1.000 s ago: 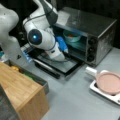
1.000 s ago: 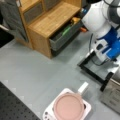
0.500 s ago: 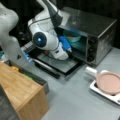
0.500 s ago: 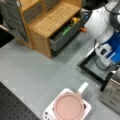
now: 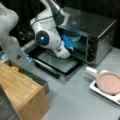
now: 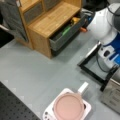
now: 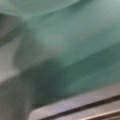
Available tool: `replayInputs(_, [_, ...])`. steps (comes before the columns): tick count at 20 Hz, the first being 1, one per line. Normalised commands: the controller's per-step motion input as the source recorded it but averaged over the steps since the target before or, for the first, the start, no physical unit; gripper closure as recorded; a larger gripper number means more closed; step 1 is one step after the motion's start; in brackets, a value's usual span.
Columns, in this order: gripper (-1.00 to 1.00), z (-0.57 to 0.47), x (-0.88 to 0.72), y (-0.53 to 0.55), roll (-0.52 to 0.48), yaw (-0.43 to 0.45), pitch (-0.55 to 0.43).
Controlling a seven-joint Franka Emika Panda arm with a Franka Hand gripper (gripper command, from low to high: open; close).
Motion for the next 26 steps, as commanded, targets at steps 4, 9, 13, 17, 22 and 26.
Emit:
replayInputs(4, [1.0,-0.12,0.16,0.06,0.12,-0.03,0.007])
replayInputs(9, [1.0,-0.14,0.17,0.12,0.122,-0.026,-0.042])
replayInputs(13, [1.0,-0.14,0.19,0.11,0.117,-0.011,-0.073])
replayInputs(17, [1.0,-0.12,0.17,0.11,0.112,0.029,-0.062])
replayInputs(22, [1.0,-0.13,0.15,0.03,0.085,0.067,-0.058])
replayInputs(26, [1.0,-0.2,0.14,-0.1,0.062,0.089,-0.05])
